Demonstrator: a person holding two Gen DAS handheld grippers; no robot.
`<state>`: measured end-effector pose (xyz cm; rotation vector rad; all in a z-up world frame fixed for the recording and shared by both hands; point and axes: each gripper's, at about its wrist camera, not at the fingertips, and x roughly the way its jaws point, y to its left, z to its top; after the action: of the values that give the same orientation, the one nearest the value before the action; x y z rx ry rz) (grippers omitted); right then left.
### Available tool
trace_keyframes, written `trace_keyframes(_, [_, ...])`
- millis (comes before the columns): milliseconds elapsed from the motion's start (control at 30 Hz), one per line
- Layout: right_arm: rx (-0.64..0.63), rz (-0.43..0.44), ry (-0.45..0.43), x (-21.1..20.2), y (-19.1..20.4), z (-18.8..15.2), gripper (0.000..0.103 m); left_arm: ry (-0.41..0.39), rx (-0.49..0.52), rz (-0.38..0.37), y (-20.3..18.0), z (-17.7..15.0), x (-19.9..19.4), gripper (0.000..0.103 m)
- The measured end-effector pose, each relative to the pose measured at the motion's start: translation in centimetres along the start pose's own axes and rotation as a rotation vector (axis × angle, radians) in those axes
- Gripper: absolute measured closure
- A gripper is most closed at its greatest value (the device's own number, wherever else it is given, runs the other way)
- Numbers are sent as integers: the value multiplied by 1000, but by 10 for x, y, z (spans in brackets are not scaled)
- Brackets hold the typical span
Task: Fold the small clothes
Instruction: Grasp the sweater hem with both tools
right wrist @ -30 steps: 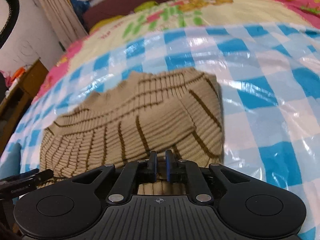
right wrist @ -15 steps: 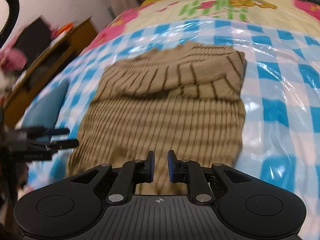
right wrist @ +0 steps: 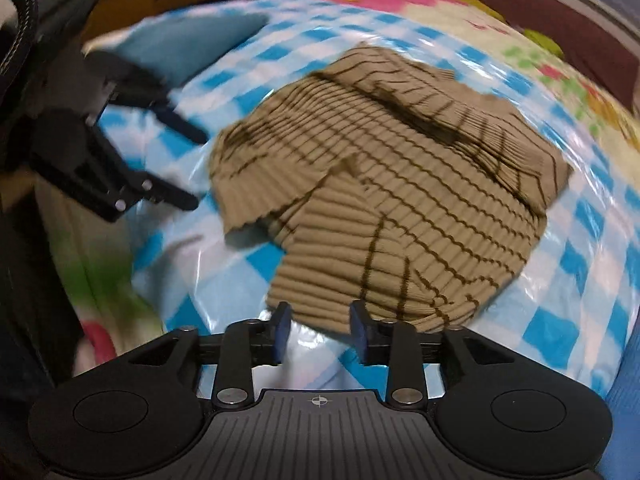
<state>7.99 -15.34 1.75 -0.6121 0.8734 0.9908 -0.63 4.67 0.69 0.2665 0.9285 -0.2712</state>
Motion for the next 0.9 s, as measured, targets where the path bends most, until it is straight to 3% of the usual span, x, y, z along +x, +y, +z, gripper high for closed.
trace_keyframes(300, [-233,-57,28,24,31,-6,61,-9,172,51,-22,-5,17,35])
trace_keyframes(500, [-289,-81,40,40,32,-3,61,-11,252,78,-27,-4,28,35])
trace_keyframes(600, [-271,-86,35,44,26,-2,63,-17,239,76,-24,1,31,41])
trace_keyframes(667, [-241,-84,35,44,21,1,66,-12,221,57,-21,6,31,51])
trace_keyframes(800, [-158,-61,17,39,10,5,82,-3,168,28,-13,12,30,59])
trace_keyframes(900, [-69,-36,2,33,-1,8,91,4,65,-21,1,16,26,65])
